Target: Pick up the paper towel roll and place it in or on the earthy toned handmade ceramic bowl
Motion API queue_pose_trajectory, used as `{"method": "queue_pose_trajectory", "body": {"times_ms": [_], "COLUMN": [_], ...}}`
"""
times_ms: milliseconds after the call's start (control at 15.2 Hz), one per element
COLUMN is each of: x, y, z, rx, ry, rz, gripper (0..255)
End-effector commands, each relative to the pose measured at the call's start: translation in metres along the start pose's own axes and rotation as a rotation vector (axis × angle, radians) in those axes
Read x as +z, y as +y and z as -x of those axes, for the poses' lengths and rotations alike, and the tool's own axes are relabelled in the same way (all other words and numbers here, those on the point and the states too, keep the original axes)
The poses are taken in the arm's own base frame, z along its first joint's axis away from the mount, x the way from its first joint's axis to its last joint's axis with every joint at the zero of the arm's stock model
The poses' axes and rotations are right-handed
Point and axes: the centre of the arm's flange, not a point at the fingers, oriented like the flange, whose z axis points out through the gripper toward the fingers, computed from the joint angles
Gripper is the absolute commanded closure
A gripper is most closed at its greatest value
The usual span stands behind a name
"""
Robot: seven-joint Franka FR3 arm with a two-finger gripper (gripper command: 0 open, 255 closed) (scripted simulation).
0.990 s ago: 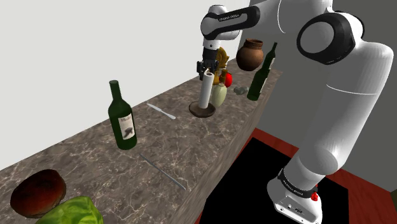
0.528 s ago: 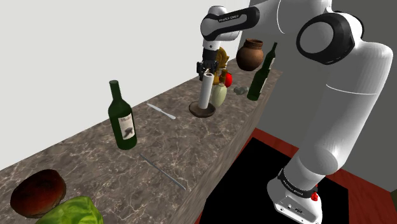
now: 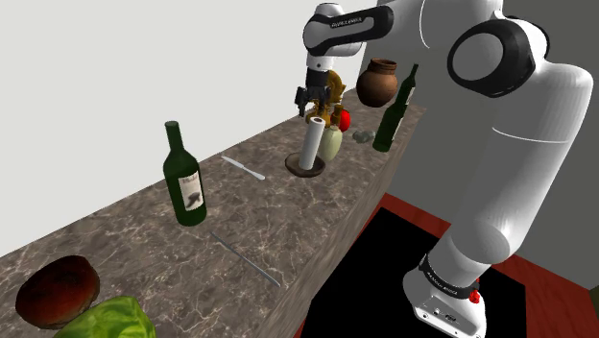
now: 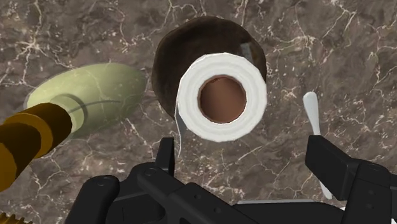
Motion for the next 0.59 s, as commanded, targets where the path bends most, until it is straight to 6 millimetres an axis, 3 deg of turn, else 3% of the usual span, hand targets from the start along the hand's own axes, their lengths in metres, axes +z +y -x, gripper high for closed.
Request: {"method": "queue_pose_trajectory", "body": {"times_ms": [0, 66, 528], "x": [-0.025, -0.035, -0.035], "y": [0.000, 0.000, 0.000], "z": [0.001, 0.001, 0.001], "rx": [0.000, 0.000, 0.000], "ry": [-0.001, -0.001, -0.001], "rz": [0.000, 0.000, 0.000], "gripper": [0, 0, 0]}}
